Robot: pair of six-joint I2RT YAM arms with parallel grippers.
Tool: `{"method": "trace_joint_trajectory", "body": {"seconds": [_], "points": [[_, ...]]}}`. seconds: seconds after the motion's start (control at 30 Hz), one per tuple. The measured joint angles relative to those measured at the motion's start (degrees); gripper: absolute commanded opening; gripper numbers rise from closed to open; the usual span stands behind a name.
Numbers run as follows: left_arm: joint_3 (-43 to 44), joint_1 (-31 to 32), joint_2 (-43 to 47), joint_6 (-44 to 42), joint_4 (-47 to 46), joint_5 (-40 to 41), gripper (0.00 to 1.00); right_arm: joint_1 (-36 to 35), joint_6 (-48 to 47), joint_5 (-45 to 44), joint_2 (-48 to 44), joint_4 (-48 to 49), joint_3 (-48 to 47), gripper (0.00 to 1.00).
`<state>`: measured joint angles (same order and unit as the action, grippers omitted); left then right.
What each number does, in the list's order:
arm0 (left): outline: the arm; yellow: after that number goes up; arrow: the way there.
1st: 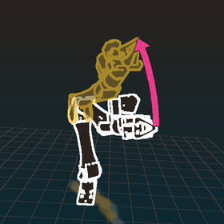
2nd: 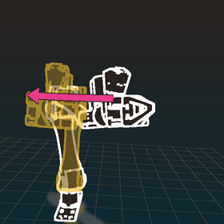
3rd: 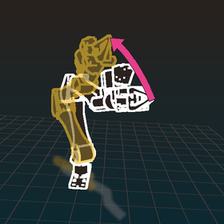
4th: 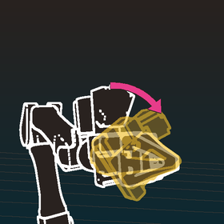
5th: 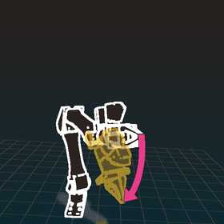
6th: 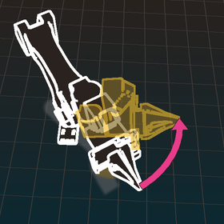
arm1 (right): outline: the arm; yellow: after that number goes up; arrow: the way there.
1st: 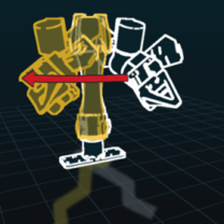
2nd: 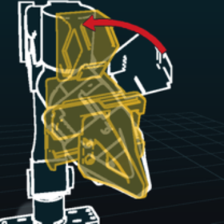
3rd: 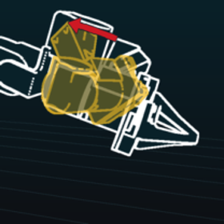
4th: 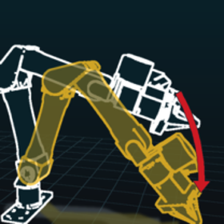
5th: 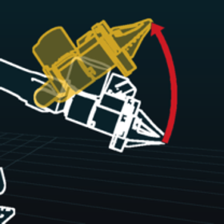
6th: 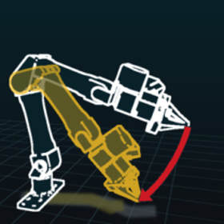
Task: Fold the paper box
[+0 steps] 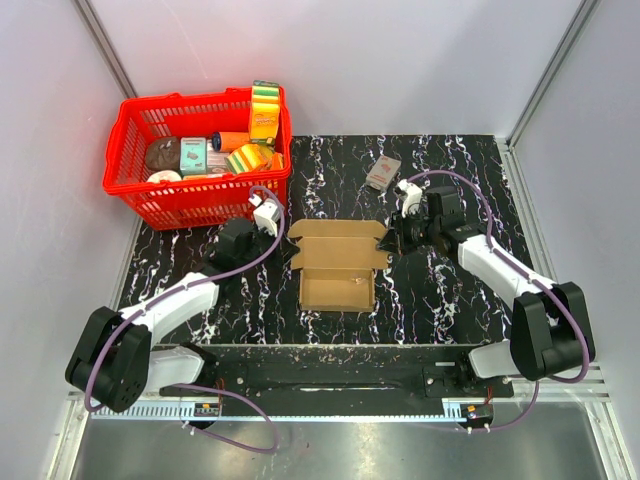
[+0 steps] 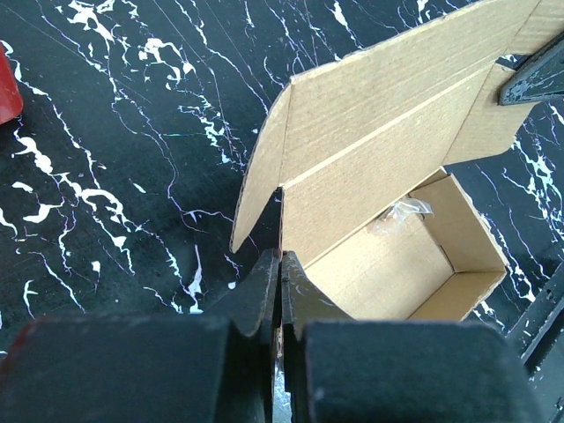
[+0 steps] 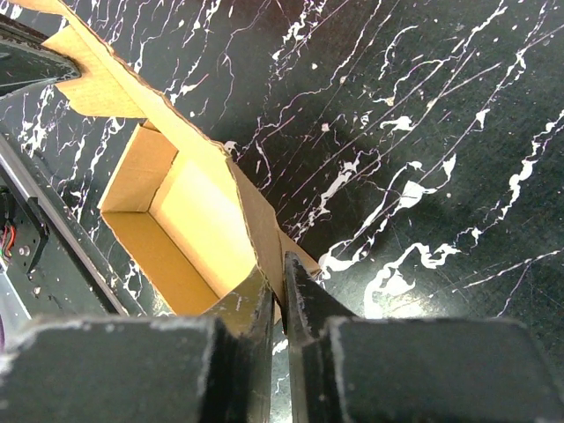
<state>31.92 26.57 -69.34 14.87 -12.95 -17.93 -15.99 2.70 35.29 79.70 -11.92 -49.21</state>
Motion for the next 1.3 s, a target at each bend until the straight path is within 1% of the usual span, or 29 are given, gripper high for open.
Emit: {"method": "trace_joint_trajectory", "body": {"seconds": [0.17,0.3,0.43,0.5,0.67,0.93,1.3], "points": [[0.0,0.5,0.0,0.2,0.0,0.7,0.00,-0.4,0.2,0.1,0.0,0.0,0.0,0.09],[0.1,1.1,0.0,0.9,0.5,2.3,0.00,-1.7,0.8,-1.9,-0.6,0.0,0.0,0.08],[0.7,2.7,0.0,1.9,1.6,5.9,0.00,-4.6,1.7,-6.8,-2.8,-0.8,0.0,0.04],[1.0,3.8,0.0,2.5,2.2,8.7,0.00,-6.8,2.6,-10.5,-4.3,-1.4,0.1,0.02],[1.2,6.6,0.7,4.5,3.4,15.1,0.00,-10.6,4.9,-17.7,-7.0,-1.2,1.0,0.00],[1.2,12.2,3.0,7.7,5.4,23.4,0.00,-14.6,8.7,-27.3,-12.2,3.6,7.2,0.00],[-0.1,19.2,6.0,10.7,5.2,34.9,0.00,-20.2,11.1,-39.3,-16.3,9.2,11.0,0.00]]}}
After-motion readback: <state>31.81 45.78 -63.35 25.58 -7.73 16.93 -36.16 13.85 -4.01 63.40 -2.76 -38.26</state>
